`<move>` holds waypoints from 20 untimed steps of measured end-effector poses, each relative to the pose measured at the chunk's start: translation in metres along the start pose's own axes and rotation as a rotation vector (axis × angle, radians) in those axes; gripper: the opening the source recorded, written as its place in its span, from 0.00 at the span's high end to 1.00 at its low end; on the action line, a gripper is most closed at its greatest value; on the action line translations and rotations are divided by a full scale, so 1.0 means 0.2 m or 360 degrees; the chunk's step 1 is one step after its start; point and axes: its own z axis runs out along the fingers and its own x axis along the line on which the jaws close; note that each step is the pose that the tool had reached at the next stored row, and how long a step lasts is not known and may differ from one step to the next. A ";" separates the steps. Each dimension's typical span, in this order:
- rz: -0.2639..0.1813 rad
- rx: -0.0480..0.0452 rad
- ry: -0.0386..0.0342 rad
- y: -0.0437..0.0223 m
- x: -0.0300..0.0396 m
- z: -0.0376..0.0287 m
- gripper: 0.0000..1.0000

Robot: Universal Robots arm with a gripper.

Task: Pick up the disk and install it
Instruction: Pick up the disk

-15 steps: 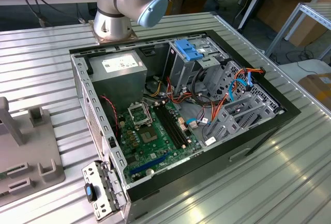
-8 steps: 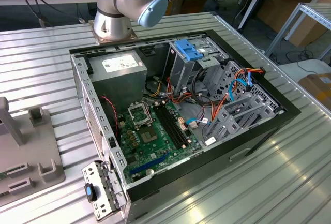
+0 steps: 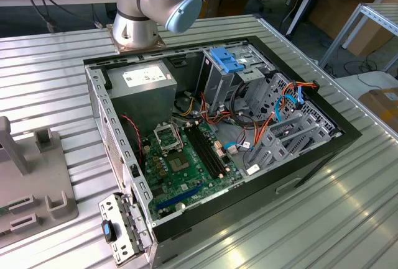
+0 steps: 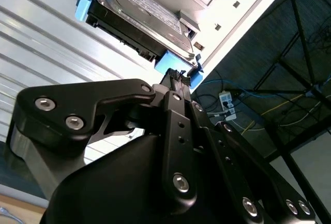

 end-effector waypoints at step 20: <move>-0.0725 0.0013 0.0027 0.000 0.000 0.002 0.89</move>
